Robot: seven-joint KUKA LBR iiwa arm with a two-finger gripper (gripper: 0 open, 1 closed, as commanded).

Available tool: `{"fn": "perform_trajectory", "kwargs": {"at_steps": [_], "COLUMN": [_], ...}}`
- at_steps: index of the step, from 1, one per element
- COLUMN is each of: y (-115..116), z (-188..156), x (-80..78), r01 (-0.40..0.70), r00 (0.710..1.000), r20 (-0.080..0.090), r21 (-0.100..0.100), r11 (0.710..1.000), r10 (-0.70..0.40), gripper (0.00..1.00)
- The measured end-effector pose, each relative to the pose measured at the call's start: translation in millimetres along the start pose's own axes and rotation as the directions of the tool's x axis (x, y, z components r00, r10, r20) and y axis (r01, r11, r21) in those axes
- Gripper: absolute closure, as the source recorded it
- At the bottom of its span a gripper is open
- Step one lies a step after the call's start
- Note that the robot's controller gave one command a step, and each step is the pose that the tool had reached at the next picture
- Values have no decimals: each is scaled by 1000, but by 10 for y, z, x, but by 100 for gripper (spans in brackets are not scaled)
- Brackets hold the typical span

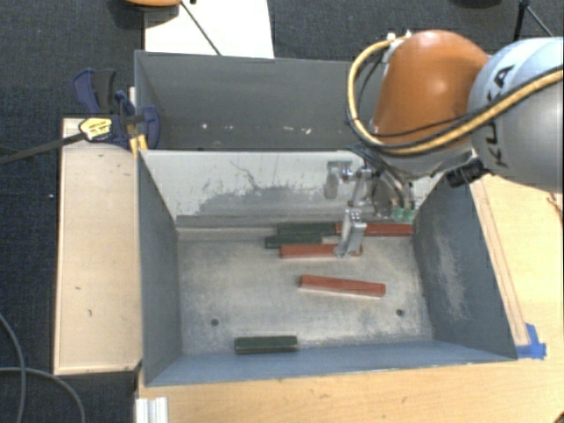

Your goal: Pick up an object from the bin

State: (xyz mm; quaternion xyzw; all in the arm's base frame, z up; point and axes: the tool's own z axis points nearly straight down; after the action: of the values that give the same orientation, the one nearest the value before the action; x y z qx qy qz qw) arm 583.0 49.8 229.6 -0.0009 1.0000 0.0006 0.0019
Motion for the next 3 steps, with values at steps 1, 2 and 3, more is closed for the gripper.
{"fn": "perform_trajectory", "kwargs": {"at_steps": [1,2,3], "y": [0,-116,-207], "z": [0,201,725], "x": [0,51,51], "r01": [0,-98,-216], "r00": [1000,995,976], "r20": [0,7,0], "r21": [0,-2,1], "r11": [1000,995,976], "r10": [0,98,216], "gripper": [0,0,0]}}
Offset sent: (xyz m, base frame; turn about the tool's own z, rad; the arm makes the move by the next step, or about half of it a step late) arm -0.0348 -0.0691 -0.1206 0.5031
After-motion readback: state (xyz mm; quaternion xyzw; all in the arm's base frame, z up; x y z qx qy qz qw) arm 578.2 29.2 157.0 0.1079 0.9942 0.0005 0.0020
